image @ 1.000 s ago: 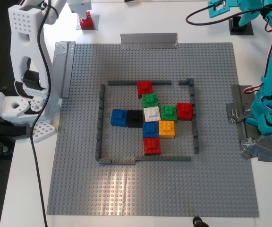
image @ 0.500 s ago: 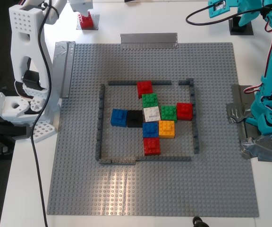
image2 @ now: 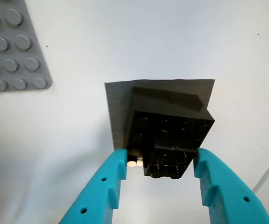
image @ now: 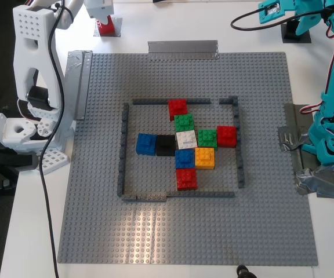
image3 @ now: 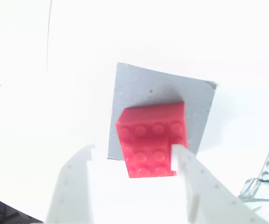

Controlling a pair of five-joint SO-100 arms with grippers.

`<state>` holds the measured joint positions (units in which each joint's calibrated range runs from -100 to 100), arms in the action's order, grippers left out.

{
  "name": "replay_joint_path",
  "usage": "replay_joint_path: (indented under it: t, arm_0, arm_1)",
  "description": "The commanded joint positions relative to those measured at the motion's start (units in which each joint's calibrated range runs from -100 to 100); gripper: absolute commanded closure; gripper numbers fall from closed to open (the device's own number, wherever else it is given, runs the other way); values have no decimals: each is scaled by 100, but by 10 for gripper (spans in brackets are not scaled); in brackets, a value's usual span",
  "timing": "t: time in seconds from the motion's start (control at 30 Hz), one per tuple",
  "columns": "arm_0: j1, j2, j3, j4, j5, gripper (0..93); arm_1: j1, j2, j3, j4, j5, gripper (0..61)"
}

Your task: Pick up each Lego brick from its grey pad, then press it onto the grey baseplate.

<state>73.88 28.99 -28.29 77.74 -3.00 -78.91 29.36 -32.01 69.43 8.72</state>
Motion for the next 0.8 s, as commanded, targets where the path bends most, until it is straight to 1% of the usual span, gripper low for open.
replay_joint_path:
  t: [0.0, 0.27, 0.33, 0.4, 0.5, 0.57, 0.63, 0.7, 0.77]
  arm_0:
    - [66, -101, -209, -3, 10, 768]
    - [66, -110, -200, -3, 10, 769]
    - [58, -118, -200, -3, 10, 794]
    - [58, -127, -200, -3, 10, 830]
    - [58, -127, -209, -3, 10, 855]
    - [66, -127, -209, -3, 10, 855]
    - [66, -127, -209, -3, 10, 855]
    - [66, -127, -209, -3, 10, 855]
    - [66, -127, -209, -3, 10, 855]
  arm_1:
    - [-63, -86, -144, -59, 39, 418]
    - [-85, -52, -117, -67, 73, 431]
    - [-100, -69, -99, -67, 63, 450]
    - [-129, -112, -54, -76, 73, 454]
    - [-150, -129, -18, -67, 73, 474]
    - [-165, -155, 27, -67, 78, 503]
    - [-172, -198, 109, -84, 83, 548]
    - [-187, -258, 172, -100, 87, 610]
    - [-187, -335, 244, -124, 97, 612]
